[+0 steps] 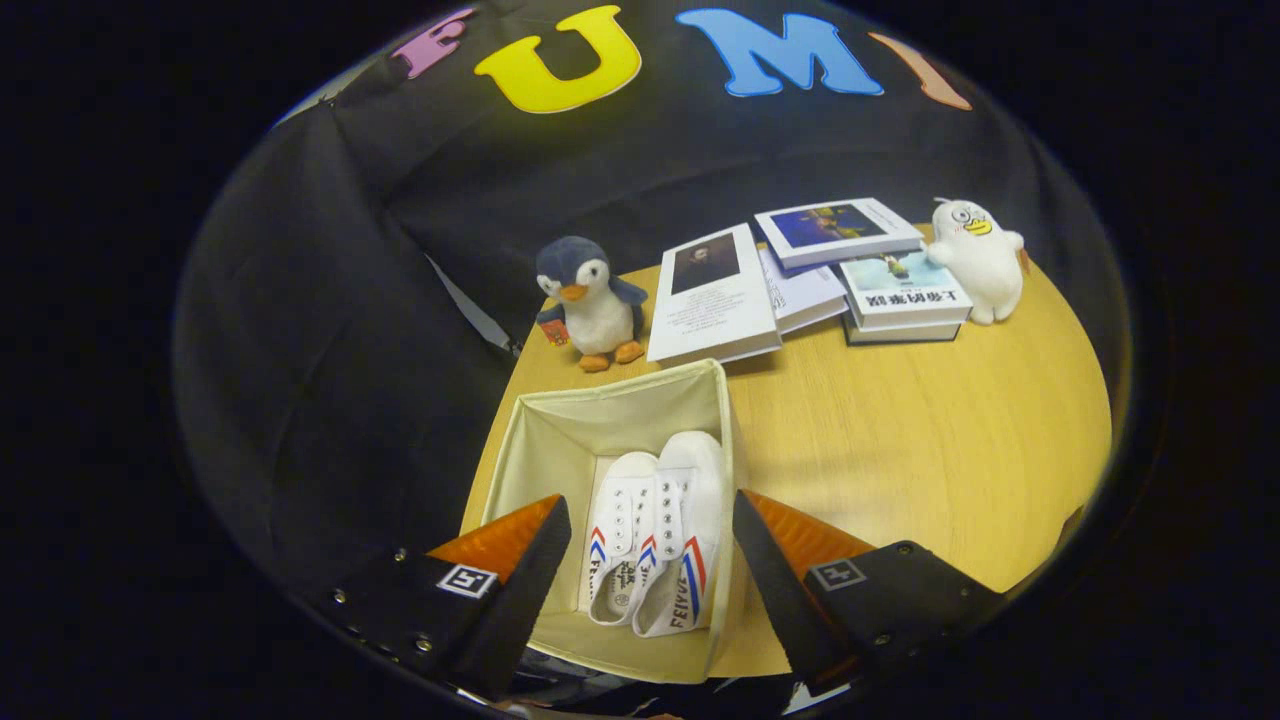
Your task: Open the storage box then place both shoes into the box .Put the left shoe in first, then the right shoe, with the right side of both shoes facing outward in a uniform manner.
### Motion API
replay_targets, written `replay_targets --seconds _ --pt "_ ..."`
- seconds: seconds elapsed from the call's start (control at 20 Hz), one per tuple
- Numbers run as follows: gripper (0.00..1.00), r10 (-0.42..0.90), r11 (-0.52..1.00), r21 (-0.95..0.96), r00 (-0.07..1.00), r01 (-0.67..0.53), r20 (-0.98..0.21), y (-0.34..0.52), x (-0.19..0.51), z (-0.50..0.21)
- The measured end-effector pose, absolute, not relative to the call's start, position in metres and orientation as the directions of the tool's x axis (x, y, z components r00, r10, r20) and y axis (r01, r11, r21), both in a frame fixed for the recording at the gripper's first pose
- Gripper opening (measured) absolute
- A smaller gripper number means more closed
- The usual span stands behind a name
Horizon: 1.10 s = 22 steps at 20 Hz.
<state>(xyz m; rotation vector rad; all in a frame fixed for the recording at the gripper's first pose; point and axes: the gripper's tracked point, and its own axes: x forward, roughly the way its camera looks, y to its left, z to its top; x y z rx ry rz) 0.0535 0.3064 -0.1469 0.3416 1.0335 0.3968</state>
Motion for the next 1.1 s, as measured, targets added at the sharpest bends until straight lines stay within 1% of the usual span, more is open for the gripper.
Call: replay_targets --seconds 0.25,0.5,0.8,1.0,1.1 --pt "0.97 0.483 0.87 0.442 0.549 -0.218 -0.682 0.276 0.061 -0.107" --pt "0.98 0.461 0.881 0.406 0.629 -0.242 -0.626 0.226 0.064 -0.068" --pt "0.98 0.367 0.927 0.287 0.734 -0.24 -0.572 0.145 0.061 -0.035" --pt "0.98 0.361 0.924 0.316 0.767 -0.216 -0.531 0.11 0.049 -0.019" --pt "0.98 0.353 0.927 0.302 0.789 -0.222 -0.503 0.094 0.044 -0.013"
